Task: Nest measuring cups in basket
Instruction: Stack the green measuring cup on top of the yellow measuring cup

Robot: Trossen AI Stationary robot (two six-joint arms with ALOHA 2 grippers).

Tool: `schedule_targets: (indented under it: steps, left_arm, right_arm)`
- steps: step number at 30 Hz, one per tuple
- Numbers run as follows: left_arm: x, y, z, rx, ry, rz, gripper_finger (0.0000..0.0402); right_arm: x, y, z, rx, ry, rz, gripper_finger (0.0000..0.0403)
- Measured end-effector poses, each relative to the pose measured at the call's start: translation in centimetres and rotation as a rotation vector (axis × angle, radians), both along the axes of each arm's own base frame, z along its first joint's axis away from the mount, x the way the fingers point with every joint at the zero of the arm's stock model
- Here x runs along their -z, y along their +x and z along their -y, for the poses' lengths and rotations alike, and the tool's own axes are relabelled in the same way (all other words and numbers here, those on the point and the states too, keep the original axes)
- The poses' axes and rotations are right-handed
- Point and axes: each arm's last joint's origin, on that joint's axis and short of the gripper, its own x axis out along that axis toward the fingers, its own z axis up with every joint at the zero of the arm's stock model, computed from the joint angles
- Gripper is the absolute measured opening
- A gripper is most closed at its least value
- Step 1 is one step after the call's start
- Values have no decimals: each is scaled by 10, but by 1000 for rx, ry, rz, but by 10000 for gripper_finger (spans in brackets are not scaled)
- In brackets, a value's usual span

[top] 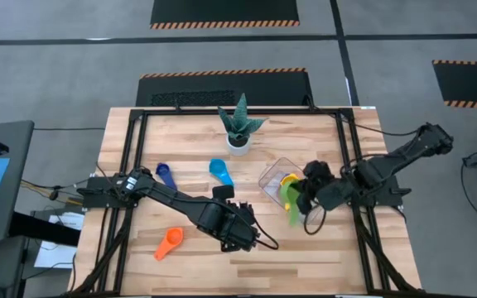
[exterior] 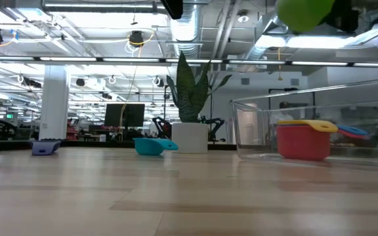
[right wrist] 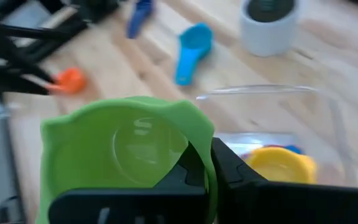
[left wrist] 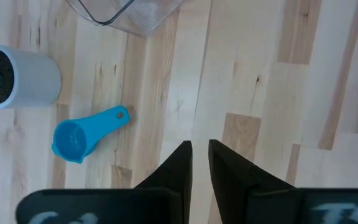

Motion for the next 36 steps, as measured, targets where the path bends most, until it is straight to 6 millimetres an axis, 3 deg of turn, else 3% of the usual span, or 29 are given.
schedule_targets:
  steps: [11,30,36]
  left_arm:
    - [0,1,-1,-14,3,10,42]
    - [-1,3,0,-13,-9,35,42]
    - [-1,3,0,-12,-10,38,43]
  right_arm:
    - [23,2,25,198,-12,-234,7]
    - [70,33,36,179,-231,-563,11]
    - [73,37,41,179,-222,-591,14]
